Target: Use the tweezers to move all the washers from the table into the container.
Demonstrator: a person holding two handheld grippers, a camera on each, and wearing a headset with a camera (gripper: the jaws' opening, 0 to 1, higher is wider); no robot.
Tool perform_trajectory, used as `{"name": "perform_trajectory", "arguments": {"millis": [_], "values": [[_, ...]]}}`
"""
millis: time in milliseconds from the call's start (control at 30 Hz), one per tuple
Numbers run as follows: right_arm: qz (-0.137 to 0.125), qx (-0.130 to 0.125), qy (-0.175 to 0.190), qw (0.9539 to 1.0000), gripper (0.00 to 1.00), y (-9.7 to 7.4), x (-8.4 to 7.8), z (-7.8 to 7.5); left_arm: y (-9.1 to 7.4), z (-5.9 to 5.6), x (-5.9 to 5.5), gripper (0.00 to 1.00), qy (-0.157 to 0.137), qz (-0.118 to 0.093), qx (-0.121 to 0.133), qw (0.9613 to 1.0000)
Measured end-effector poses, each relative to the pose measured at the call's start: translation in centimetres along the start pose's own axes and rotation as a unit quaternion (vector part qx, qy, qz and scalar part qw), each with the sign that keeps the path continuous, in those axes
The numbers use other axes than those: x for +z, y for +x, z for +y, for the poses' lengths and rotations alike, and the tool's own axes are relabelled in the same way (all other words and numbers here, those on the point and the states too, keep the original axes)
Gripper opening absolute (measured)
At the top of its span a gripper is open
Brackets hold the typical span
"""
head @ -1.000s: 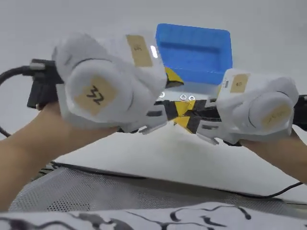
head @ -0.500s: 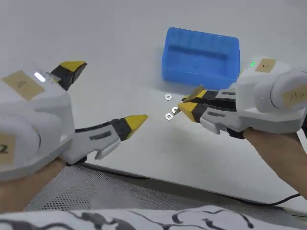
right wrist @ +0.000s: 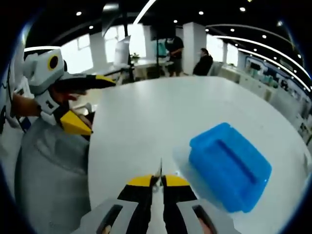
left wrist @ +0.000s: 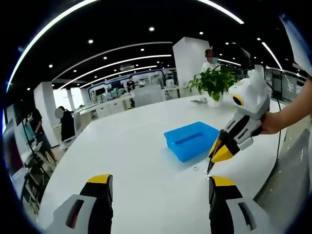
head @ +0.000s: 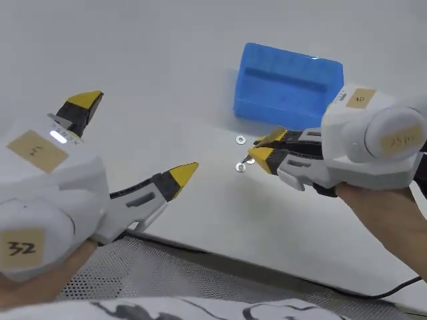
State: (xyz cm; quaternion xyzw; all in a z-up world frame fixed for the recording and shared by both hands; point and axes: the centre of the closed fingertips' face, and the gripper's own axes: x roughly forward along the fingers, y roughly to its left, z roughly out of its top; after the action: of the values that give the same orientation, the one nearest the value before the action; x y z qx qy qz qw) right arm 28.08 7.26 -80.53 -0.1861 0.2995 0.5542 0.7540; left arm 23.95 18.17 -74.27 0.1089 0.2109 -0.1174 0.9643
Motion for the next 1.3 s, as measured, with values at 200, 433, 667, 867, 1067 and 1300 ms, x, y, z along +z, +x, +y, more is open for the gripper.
{"name": "perform_trajectory", "arguments": {"millis": [200,433,667,867,1067,1300], "values": [[0.011,0.000,0.001,0.9999,0.03,0.3,-0.4,0.1,-0.2,0.0,-0.1,0.80,0.001,0.003,0.002,1.0000],[0.025,0.000,-0.006,0.9997,0.03,0.0,-0.5,0.4,0.1,0.1,-0.2,0.80,0.006,0.011,0.002,0.9999],[0.042,-0.006,-0.010,0.9990,0.04,0.2,-1.0,0.2,-0.2,0.4,-0.2,0.80,0.013,0.013,0.005,0.9998],[0.058,-0.005,-0.011,0.9982,0.03,0.2,-1.1,0.2,0.0,0.4,-0.4,0.79,0.017,0.016,0.004,0.9997],[0.072,-0.003,-0.005,0.9974,0.03,-0.2,-1.4,0.3,0.0,0.4,-0.4,0.79,0.021,0.016,0.005,0.9996],[0.088,-0.008,0.003,0.9961,0.03,-0.1,-1.4,0.2,0.2,0.6,-0.8,0.78,0.023,0.016,0.006,0.9996]]}}
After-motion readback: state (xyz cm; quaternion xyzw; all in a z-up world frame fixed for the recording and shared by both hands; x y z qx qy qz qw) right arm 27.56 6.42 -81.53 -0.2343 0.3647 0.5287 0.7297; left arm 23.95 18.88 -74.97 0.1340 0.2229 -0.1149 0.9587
